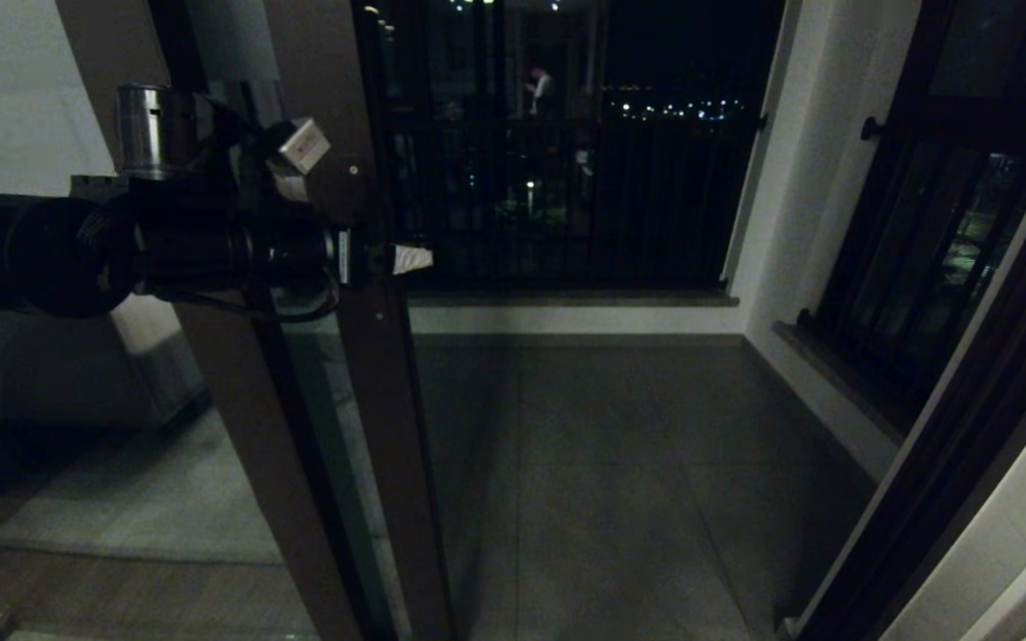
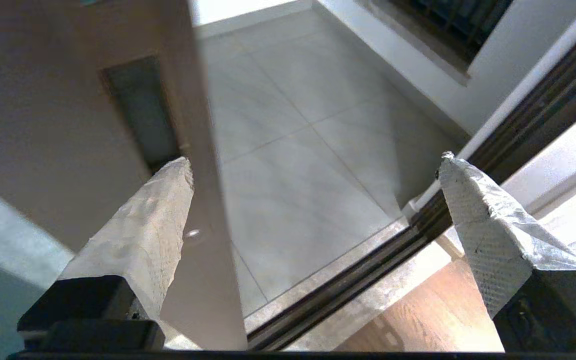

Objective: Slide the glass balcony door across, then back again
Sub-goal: Close the slid door

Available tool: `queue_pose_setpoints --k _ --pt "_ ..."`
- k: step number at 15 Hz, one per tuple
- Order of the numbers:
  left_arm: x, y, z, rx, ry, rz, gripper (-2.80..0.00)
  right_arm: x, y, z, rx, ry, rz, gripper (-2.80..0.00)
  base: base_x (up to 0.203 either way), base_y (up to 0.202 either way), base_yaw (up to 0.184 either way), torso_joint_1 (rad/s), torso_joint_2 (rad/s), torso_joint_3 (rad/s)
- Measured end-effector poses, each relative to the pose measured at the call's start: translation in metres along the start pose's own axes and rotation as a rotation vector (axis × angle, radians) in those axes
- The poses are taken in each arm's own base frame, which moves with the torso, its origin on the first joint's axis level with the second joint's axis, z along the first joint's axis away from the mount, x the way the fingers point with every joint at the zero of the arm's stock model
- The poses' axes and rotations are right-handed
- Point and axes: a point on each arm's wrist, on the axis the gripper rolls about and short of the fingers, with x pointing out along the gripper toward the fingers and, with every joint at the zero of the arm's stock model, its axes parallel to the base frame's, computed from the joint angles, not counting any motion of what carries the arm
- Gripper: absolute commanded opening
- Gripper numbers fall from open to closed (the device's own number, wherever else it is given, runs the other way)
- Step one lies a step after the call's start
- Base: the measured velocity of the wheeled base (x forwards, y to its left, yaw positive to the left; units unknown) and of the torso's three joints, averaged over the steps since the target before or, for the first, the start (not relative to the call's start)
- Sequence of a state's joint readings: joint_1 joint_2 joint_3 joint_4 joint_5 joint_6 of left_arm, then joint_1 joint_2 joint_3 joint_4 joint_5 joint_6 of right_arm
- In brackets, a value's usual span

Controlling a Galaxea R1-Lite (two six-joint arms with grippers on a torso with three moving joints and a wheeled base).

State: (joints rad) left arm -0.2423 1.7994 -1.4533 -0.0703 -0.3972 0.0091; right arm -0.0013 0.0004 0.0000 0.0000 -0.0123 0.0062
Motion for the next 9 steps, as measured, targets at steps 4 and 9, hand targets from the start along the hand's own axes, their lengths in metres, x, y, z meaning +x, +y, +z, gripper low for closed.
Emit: queue_pose_setpoints --k 4,9 --pt "0.010 0.004 0.001 0.013 -0.029 0.003 0.00 0.000 0.000 0.000 0.001 0.000 -0.001 -2.80 0.000 0.000 0.000 0.000 0.00 0.000" --pt "0.024 0.010 -0.003 0.013 -0.030 0.013 0.00 0.000 0.000 0.000 0.000 0.000 0.000 -2.80 0.000 0.000 0.000 0.000 0.00 0.000"
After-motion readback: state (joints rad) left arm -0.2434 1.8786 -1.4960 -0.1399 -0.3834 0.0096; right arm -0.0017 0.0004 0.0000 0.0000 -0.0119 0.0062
